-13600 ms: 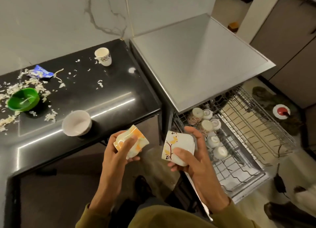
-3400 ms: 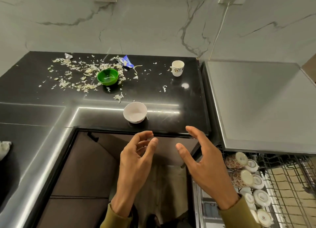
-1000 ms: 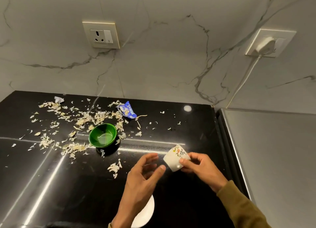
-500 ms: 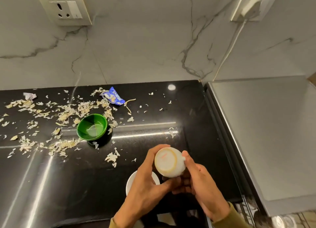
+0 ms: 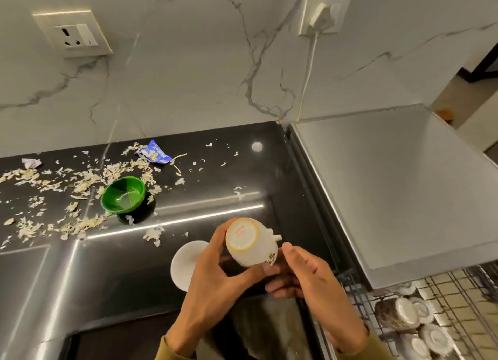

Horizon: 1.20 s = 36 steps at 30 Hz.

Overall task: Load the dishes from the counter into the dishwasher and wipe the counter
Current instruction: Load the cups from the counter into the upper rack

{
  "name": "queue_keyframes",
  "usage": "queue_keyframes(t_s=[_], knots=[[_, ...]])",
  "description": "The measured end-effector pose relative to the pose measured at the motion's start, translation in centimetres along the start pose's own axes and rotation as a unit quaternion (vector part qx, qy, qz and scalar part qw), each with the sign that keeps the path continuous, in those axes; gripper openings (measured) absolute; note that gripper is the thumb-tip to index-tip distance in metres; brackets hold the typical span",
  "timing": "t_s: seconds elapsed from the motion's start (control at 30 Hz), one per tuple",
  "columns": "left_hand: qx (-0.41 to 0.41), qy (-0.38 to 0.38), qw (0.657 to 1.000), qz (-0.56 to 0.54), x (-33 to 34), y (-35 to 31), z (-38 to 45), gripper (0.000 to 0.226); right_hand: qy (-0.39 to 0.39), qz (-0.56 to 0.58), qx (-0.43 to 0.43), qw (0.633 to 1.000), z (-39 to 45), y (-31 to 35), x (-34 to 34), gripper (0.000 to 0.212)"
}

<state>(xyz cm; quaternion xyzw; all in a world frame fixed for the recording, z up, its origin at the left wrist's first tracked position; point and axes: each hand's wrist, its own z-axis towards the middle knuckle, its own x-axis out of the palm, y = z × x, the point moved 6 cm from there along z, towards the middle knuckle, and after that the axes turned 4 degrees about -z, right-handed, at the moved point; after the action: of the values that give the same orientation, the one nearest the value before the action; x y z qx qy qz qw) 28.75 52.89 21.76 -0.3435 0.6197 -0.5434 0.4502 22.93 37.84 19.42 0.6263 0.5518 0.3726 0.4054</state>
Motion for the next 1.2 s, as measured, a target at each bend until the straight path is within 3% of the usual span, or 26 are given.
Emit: queue_keyframes(t_s=[0.1,0.47,0.8,1.2], knots=[[-0.004,-0.009,1.000,-0.010,3.9,-0.4,-3.2,0.062,0.009,-0.010,-0.007,1.000,-3.6,-1.7,-2.9,0.044],[-0.043,-0.020,0.998,-0.042,16.1,-1.1,-16.3,0.073,0.011,-0.050,-0.002,0.999,-16.9,-8.6,-11.4,0.040],[-0.017,0.000,1.000,-0.011,17.5,-2.2,-22.6,0.071,-0.011,-0.031,-0.049,0.998,-23.9,-10.9,-11.3,0.039],[-0.057,0.008,0.998,-0.019,18.5,0.0,-32.9,0.064,-0.052,-0.063,-0.022,0.996,-33.6,-16.2,-9.4,0.032]])
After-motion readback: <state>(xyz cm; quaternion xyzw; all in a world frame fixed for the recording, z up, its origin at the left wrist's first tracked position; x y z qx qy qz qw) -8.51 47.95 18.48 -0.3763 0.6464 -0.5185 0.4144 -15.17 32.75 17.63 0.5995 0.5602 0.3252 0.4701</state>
